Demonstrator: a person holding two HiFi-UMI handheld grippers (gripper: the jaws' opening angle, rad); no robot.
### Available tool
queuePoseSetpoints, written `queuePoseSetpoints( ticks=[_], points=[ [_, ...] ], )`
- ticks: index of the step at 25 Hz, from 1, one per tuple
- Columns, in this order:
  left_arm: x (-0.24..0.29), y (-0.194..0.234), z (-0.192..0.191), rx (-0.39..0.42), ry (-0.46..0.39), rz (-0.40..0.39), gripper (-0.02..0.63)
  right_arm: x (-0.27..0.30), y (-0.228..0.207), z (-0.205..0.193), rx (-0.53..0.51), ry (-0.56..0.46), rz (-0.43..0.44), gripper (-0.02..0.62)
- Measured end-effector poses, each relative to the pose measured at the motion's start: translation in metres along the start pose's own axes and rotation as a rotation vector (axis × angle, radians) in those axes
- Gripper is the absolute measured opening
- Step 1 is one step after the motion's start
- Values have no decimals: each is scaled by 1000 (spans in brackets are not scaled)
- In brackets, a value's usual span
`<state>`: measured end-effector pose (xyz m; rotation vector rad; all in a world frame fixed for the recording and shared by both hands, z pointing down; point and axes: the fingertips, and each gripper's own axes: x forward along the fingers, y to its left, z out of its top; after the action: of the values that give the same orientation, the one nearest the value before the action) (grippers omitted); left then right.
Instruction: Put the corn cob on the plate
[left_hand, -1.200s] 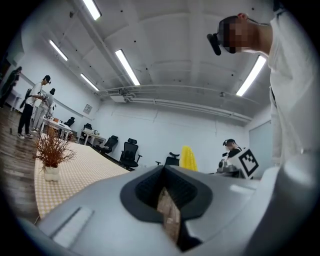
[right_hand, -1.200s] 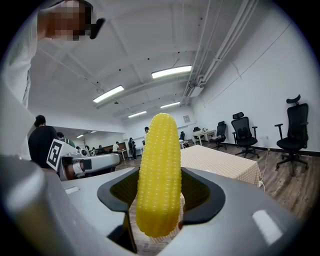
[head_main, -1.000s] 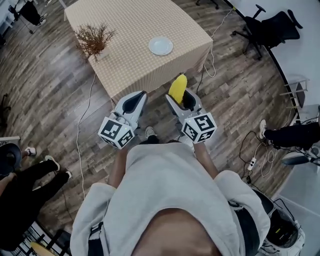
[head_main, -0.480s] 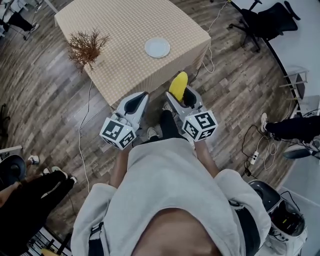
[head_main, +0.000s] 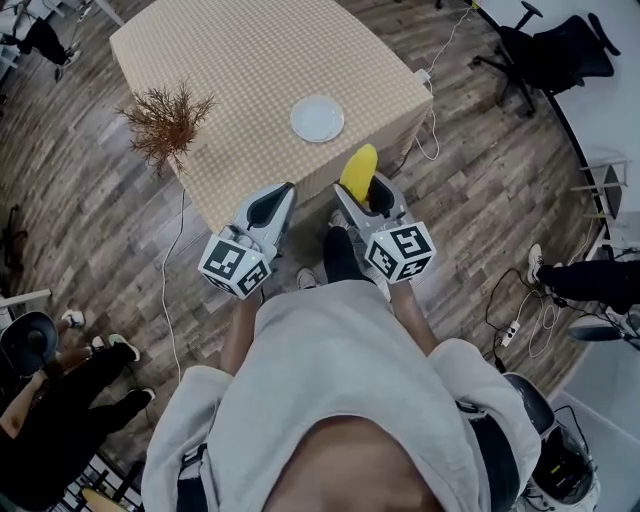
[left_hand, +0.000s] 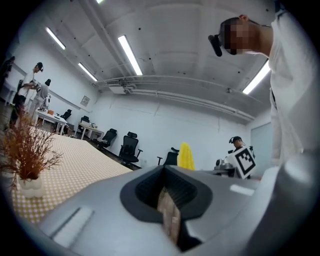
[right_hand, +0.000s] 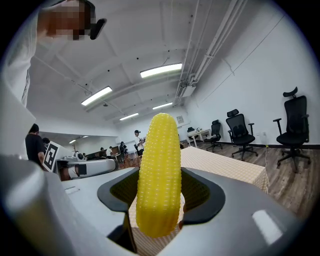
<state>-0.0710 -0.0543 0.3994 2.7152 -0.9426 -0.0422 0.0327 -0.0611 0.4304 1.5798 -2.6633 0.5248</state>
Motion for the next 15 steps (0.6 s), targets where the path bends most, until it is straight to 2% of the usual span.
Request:
queuePoseSetpoints(
  ticks=[10, 15],
  points=[
    [95, 52, 37, 28, -20, 78, 8, 77, -77, 53, -7, -19, 85, 253],
    [126, 72, 47, 37, -32, 131, 8, 107, -105, 72, -15, -19, 134, 253]
  ],
)
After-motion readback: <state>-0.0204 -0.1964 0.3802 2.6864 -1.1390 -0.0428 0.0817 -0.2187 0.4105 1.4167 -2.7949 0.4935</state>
